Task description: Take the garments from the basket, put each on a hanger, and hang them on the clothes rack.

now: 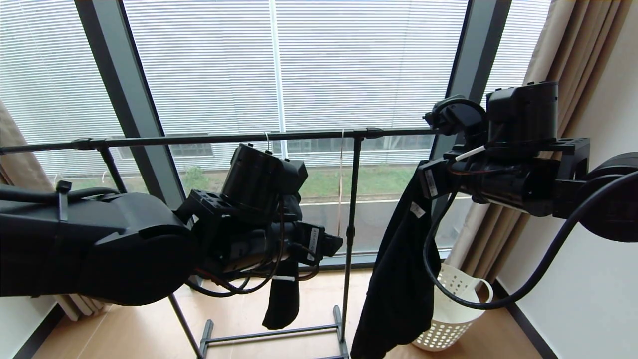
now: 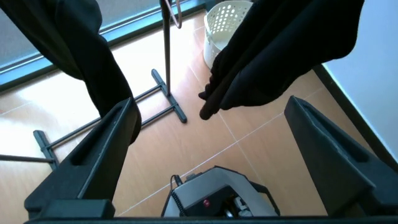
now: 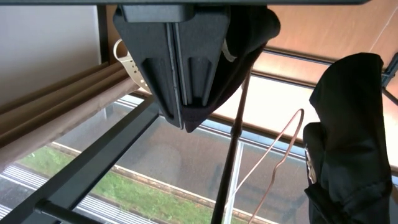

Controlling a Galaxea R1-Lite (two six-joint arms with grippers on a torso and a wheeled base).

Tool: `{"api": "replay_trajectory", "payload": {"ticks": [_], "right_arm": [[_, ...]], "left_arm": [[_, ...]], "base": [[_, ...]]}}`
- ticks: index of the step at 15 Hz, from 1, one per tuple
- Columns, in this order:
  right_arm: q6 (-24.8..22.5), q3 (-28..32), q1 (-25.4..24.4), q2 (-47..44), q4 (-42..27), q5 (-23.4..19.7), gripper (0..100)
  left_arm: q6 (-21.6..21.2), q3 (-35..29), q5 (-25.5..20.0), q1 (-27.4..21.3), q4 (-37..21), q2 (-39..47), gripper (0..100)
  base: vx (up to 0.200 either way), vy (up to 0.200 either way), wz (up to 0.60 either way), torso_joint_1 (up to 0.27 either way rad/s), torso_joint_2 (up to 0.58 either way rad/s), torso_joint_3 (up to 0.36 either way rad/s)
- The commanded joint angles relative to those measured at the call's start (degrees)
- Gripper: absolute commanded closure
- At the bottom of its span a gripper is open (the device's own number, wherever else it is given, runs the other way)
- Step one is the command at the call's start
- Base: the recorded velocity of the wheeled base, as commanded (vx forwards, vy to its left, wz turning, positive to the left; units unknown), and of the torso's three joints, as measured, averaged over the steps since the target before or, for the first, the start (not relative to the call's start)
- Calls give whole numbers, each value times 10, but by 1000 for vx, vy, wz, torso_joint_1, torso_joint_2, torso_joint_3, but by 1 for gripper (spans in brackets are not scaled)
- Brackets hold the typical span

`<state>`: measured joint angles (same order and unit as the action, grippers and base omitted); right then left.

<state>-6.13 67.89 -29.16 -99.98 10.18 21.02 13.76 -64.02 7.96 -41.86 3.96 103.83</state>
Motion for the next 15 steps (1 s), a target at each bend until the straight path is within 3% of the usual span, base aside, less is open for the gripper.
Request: {"api": "replay_trajectory", "payload": {"ticks": [1,4,9,12,15], "right_arm": [[0,-1,0,-2,-1,0,100],[0,-2,-1,-2,0,0,100],[0,-3,-6,-3,-1,1,100],[0,-3,-7,-2,-1,1,100],[0,-2,-7,-1,-1,1,100]], "left_arm": [[-3,0,1,6,11,25,0],[-39,0,3,13,15,41,0],[-40,0,6,13,32,51,0],[-39,0,7,15,32,60,0],[-40,-5,31,26,54,87,0]], "base": [[0,0,0,0,0,0],[0,-67,0,1,1,-2],[0,-200,0,6,2,2],[200,0,0,-7,2,1],[0,0,0,0,0,0]]}}
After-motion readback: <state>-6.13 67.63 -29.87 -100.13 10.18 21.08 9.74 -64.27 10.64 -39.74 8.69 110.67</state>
